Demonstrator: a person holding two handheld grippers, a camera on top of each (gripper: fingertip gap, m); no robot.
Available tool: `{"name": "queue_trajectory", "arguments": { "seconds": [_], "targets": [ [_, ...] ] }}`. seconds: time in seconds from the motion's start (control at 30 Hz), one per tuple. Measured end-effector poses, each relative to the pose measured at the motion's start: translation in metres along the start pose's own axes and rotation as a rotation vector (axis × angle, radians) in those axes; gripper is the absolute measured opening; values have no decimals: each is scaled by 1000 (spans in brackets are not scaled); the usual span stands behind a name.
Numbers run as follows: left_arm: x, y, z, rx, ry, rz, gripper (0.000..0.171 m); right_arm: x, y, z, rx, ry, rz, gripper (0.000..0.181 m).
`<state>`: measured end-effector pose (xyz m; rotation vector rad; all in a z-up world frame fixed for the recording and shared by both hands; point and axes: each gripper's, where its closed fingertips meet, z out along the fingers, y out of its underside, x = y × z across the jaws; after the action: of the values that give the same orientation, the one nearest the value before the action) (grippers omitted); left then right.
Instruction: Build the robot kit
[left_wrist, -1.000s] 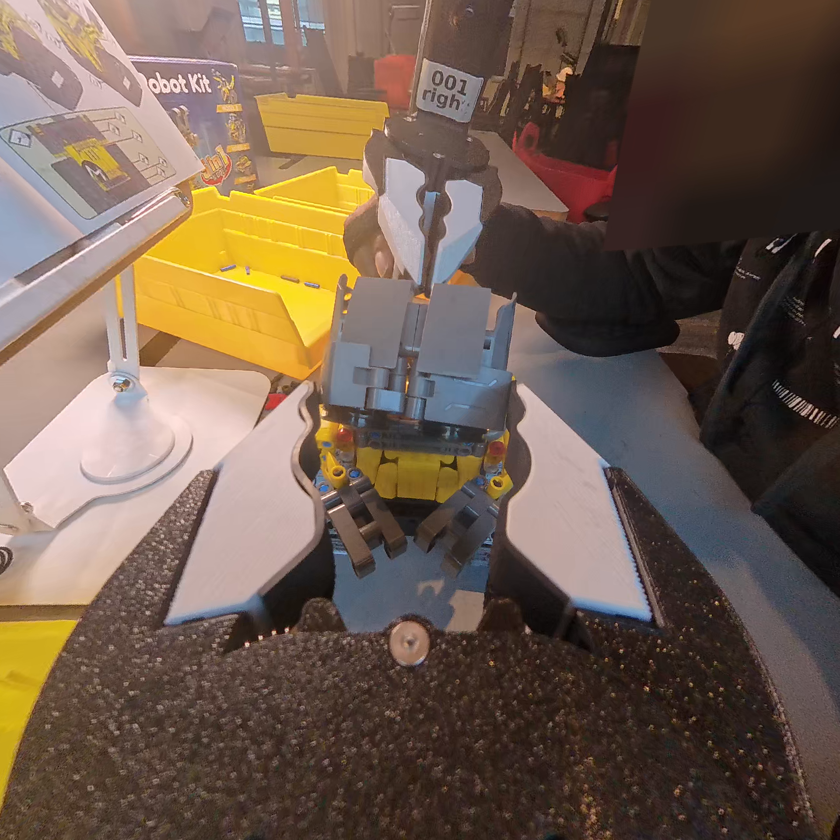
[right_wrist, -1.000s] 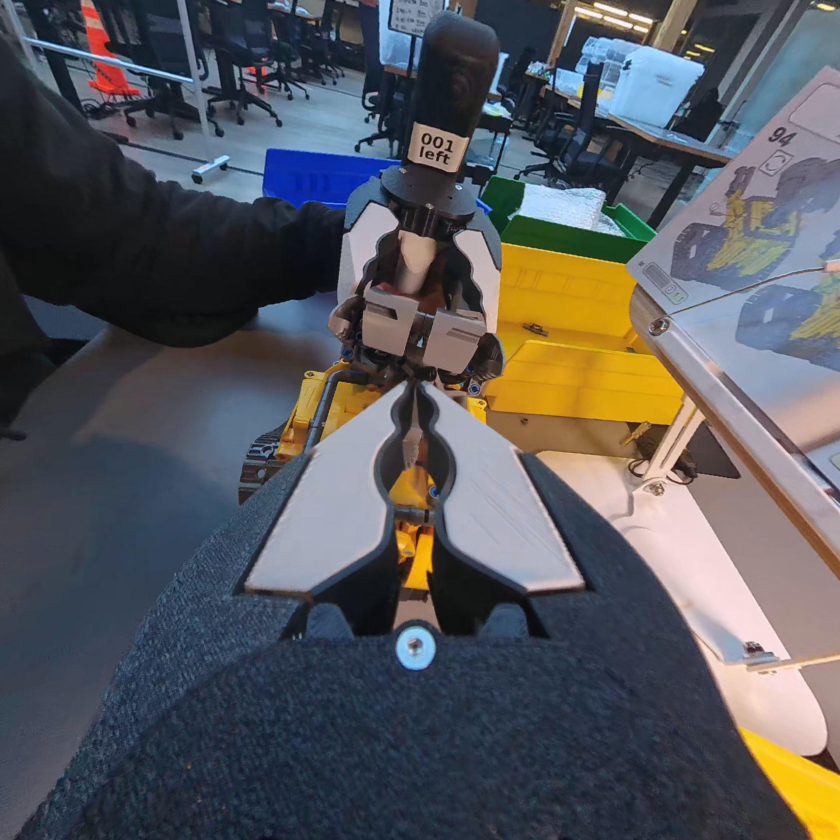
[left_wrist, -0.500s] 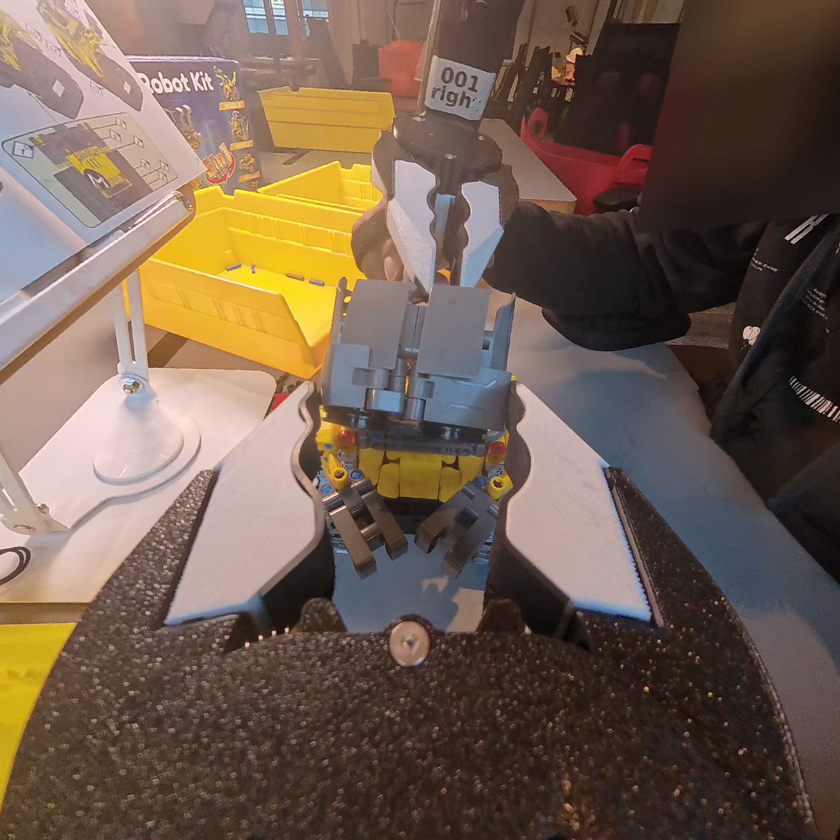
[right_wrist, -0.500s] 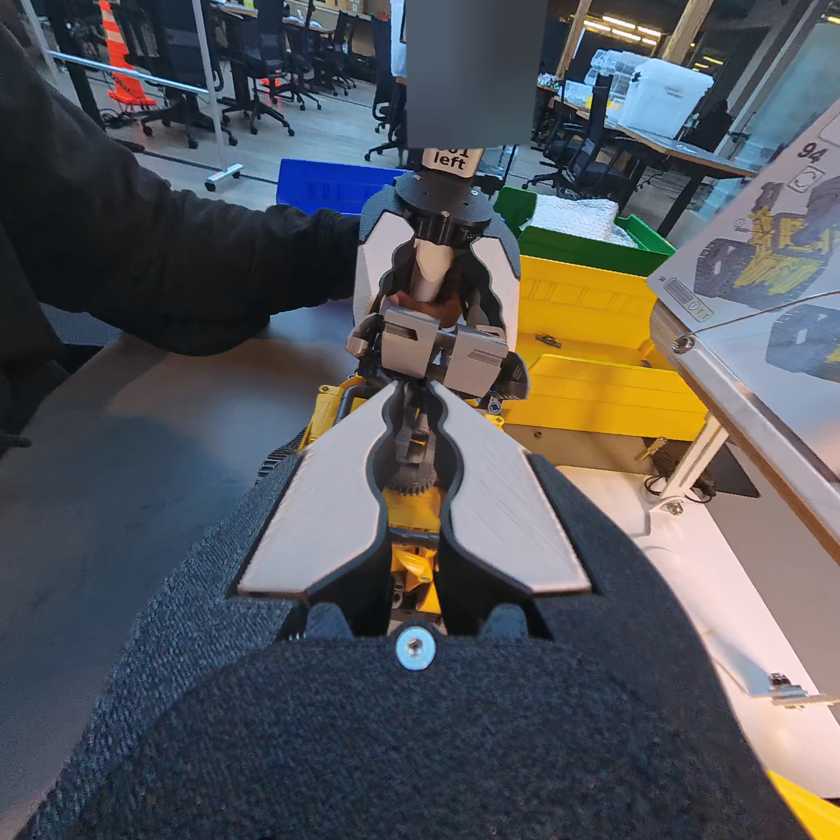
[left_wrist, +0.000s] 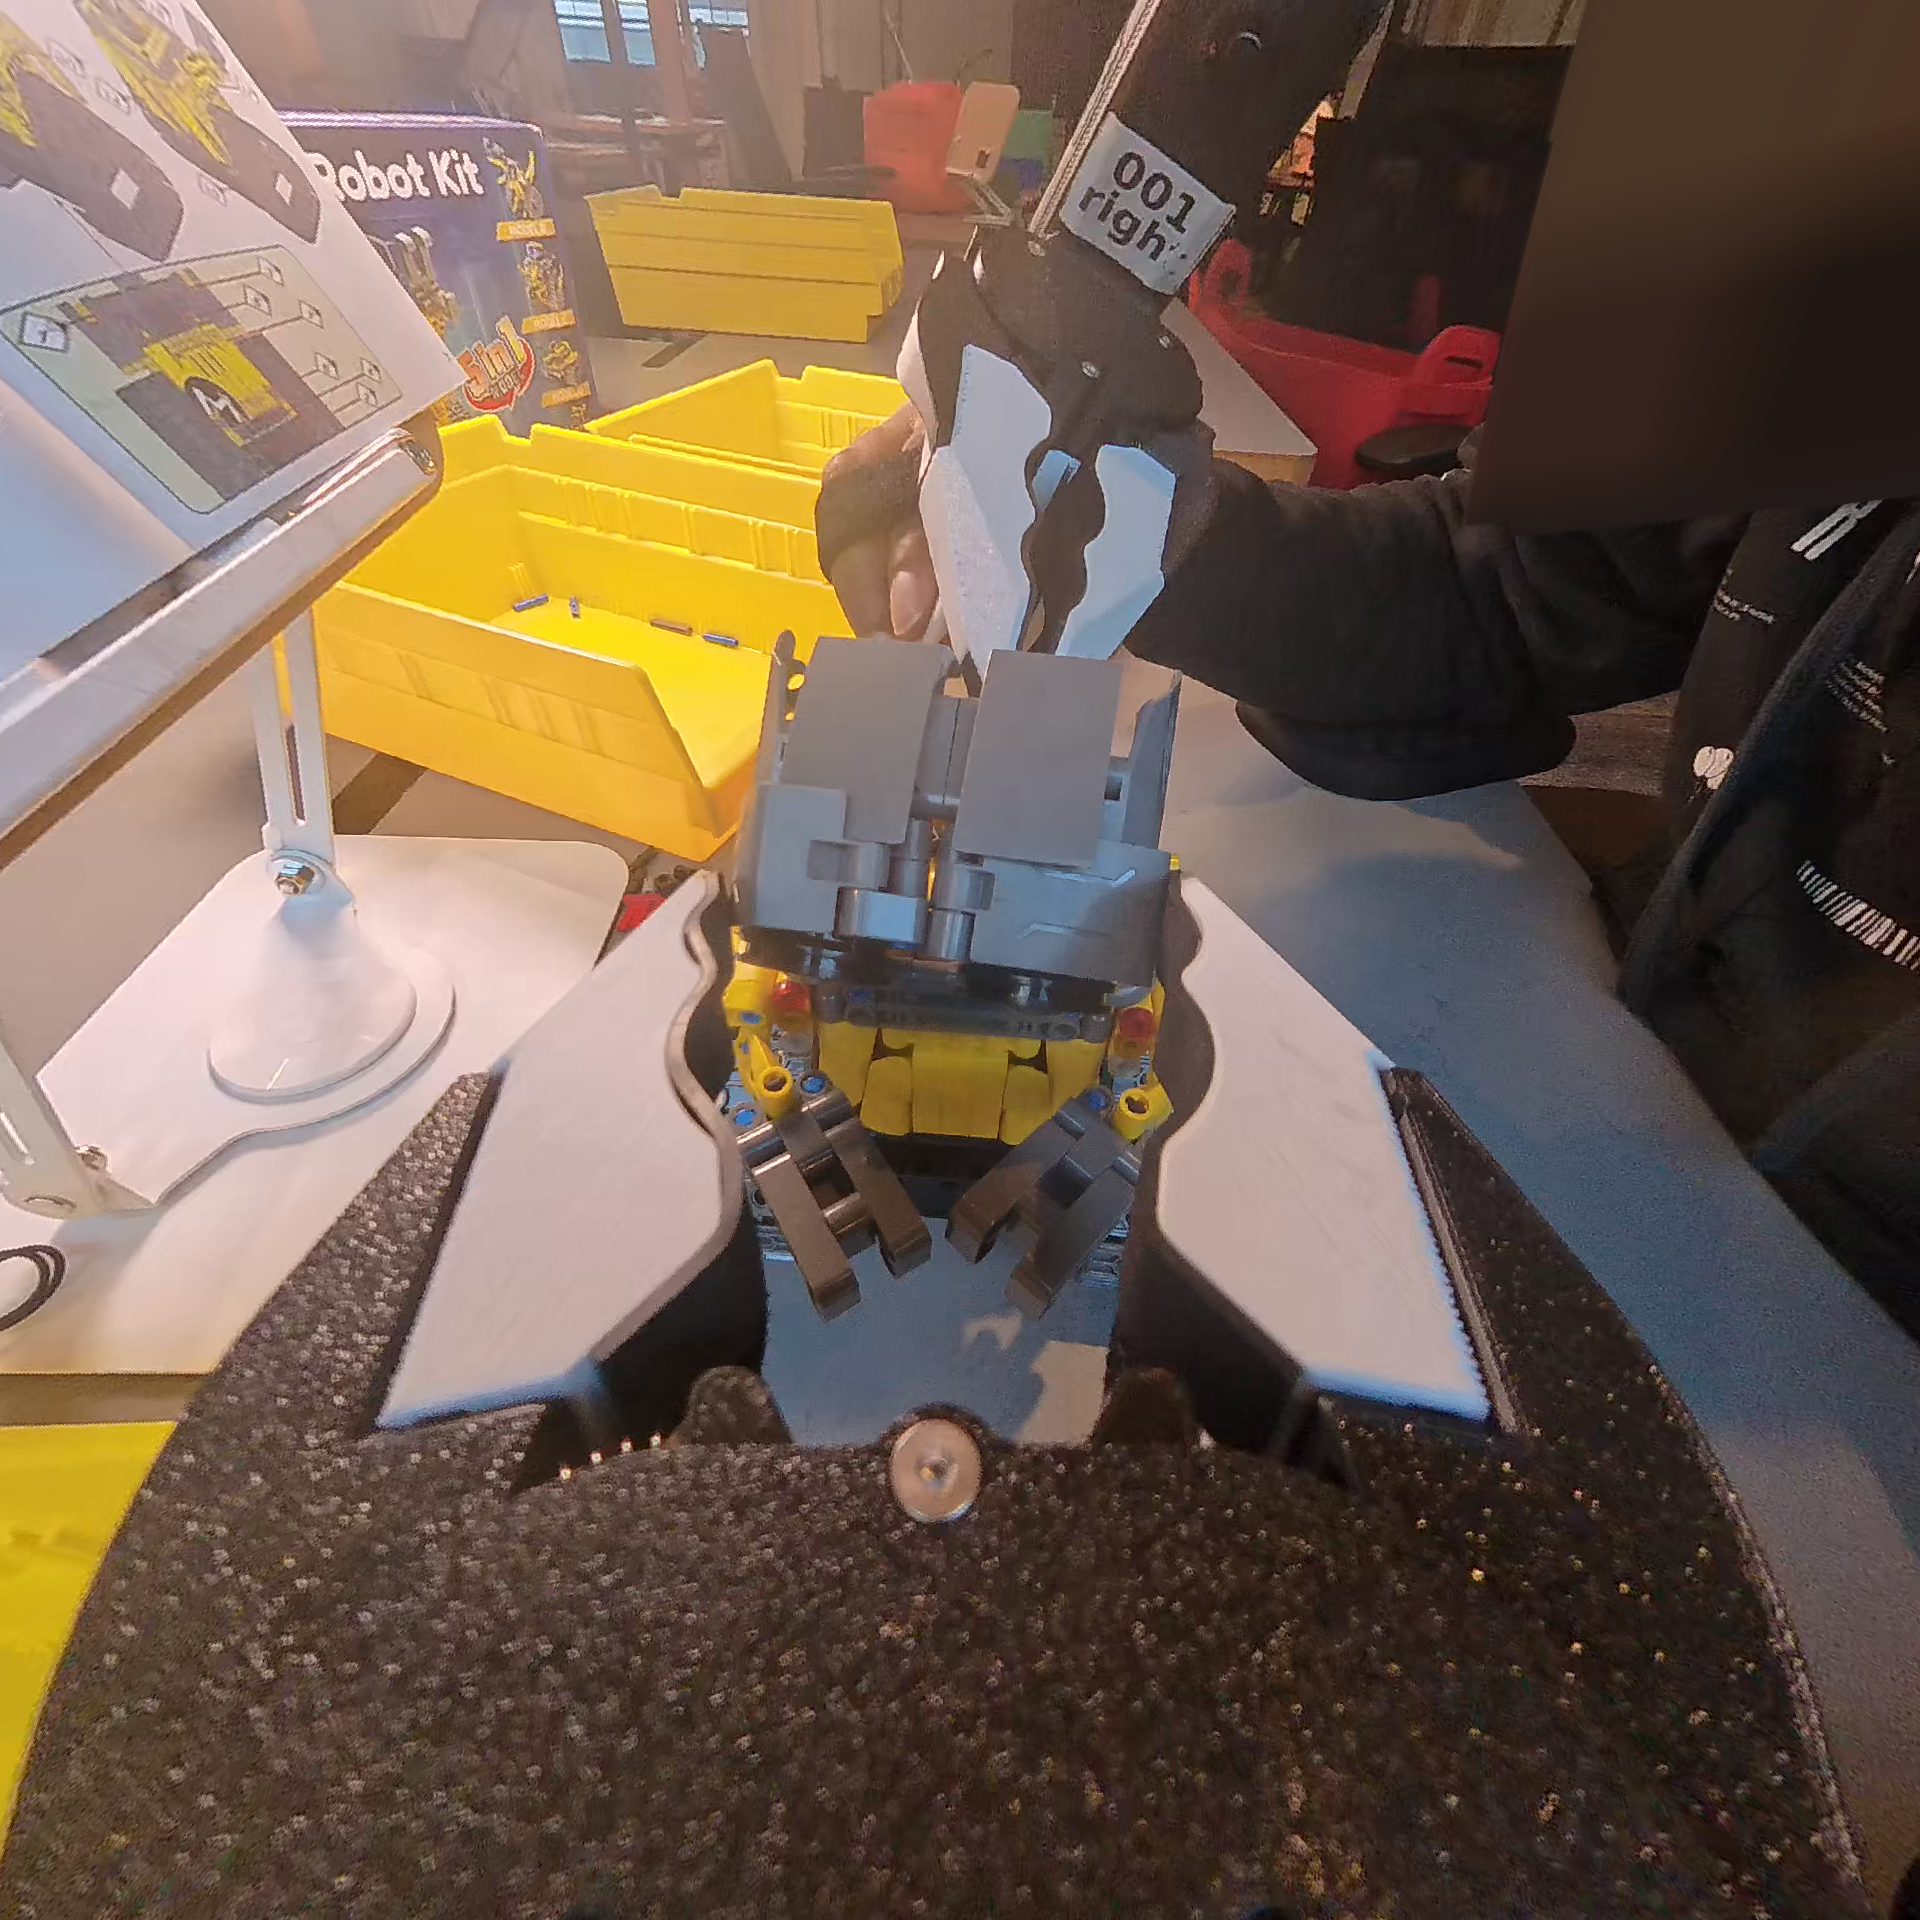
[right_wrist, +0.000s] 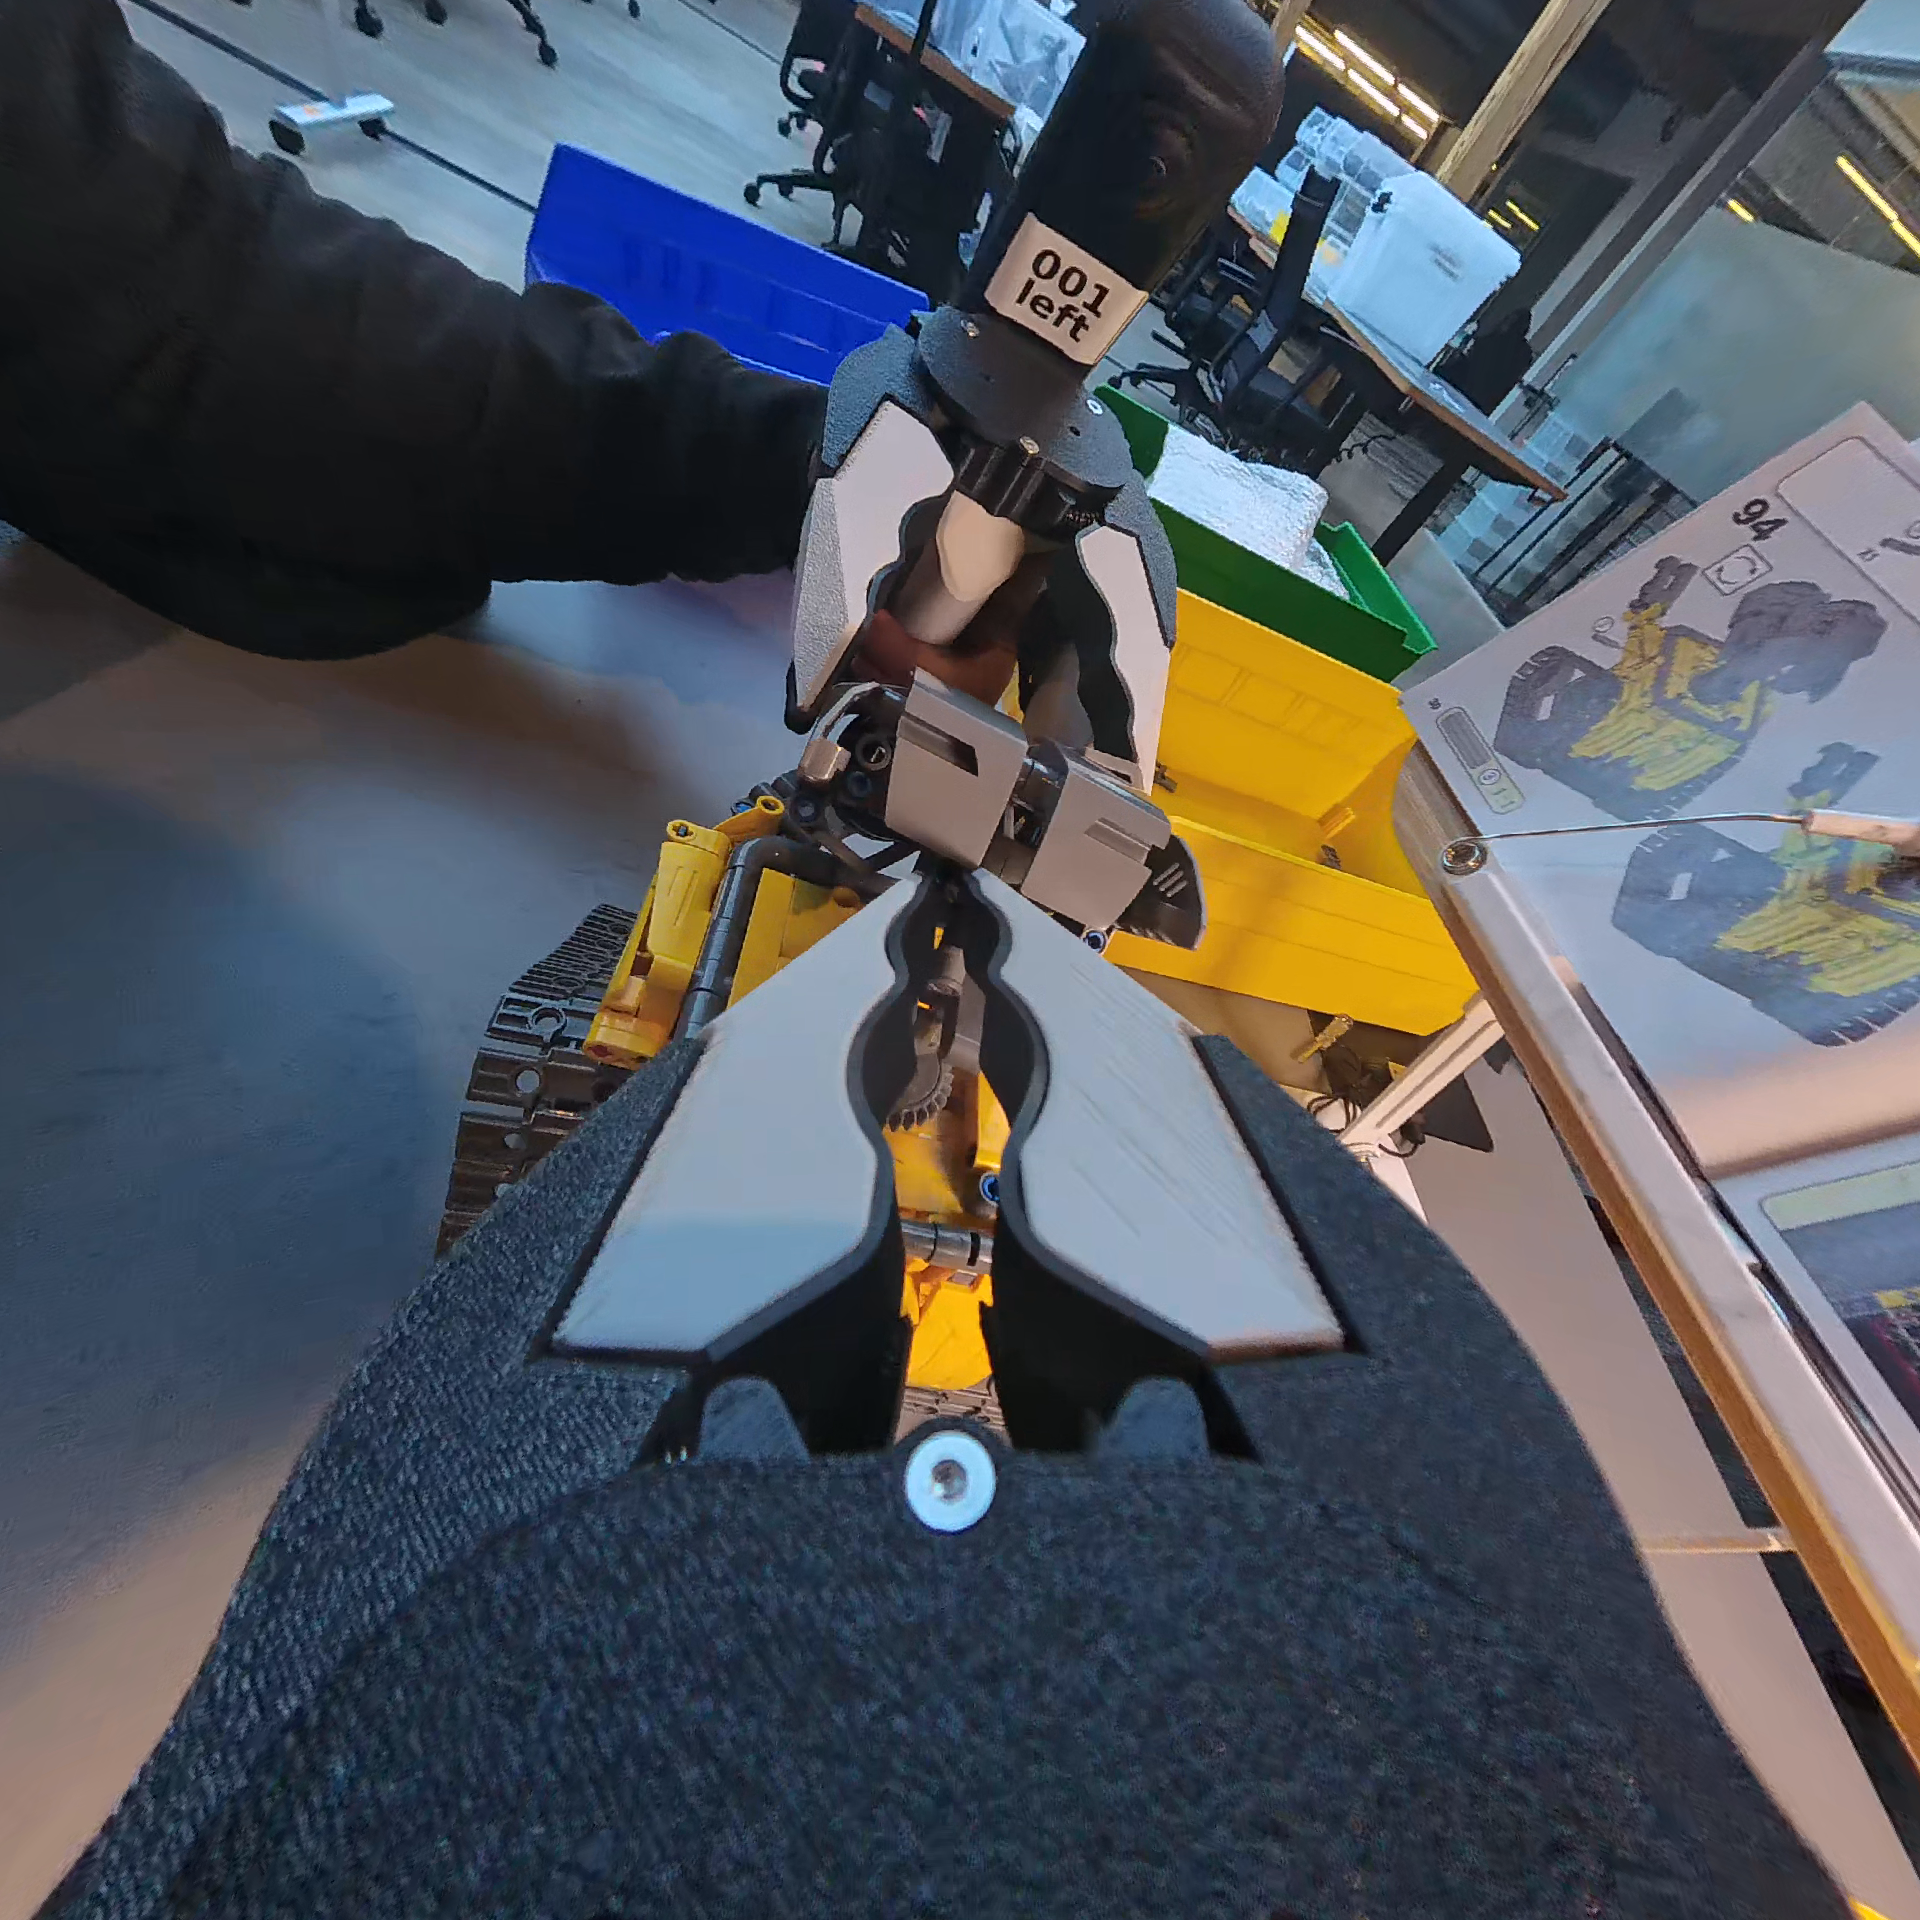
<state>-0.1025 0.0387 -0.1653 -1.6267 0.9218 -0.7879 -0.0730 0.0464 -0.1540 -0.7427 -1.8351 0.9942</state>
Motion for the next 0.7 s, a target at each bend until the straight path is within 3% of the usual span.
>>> {"name": "queue_trajectory", "arguments": {
  "seconds": [0.23, 0.3, 0.47, 0.7],
  "targets": [
    [0, 1, 0, -4, 1, -7, 81, 0, 2, -1, 16, -28, 74, 6],
    [0, 1, 0, -5, 1, -7, 81, -2, 6, -5, -4, -67, 104, 18],
    [0, 1, 0, -9, 1, -7, 81, -2, 17, -18, -47, -123, 172, 23],
    [0, 1, -1, -10, -1, -3, 81, -4, 24, -13, -79, -140, 225, 28]
  ]
}}
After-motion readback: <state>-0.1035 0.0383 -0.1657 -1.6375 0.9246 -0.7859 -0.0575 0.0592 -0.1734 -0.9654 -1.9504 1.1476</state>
